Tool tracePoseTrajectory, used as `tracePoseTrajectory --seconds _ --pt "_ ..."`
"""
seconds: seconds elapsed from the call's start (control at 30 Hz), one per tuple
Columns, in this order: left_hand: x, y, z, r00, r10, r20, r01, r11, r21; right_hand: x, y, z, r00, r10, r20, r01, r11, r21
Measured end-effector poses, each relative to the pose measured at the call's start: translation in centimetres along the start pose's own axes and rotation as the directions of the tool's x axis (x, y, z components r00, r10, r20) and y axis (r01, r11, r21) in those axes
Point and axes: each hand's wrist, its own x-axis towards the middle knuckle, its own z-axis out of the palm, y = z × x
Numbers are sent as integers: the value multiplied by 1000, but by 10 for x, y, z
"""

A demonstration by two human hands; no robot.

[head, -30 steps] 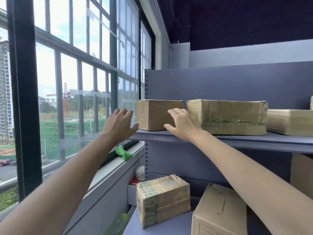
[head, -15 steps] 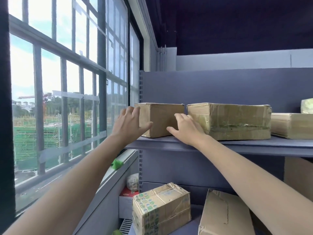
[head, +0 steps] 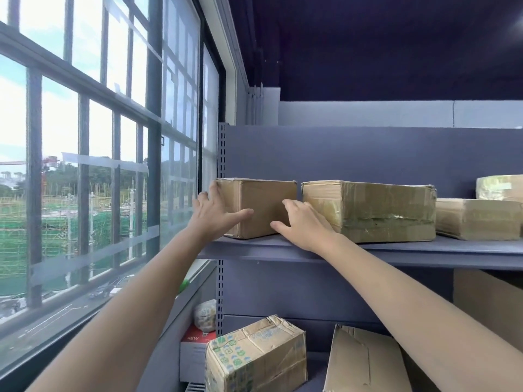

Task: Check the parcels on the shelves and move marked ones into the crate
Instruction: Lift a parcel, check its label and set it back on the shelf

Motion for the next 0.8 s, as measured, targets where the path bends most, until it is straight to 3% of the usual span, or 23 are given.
tracePoseTrajectory --seconds 0.13,0.43,0.57,0.67,0.8 --pt "2 0 3 999 -22 46 28 993 -117 -3 -3 1 1000 -14 12 14 1000 8" --pt "-12 -16 -25 998 -16 -55 -6 927 -376 -12 -8 -1 1000 19 -9 -19 999 34" --pt "-22 -28 -54 996 -63 -60 21 843 -537 -17 -13 -5 993 88 -82 -70 976 209" --pt "-29 -31 -73 993 -113 -19 72 748 -660 -22 -17 -10 994 46 -97 -11 942 334" --pt "-43 -27 -84 997 -73 4 56 731 -680 -29 -24 -13 989 -4 -148 77 867 493"
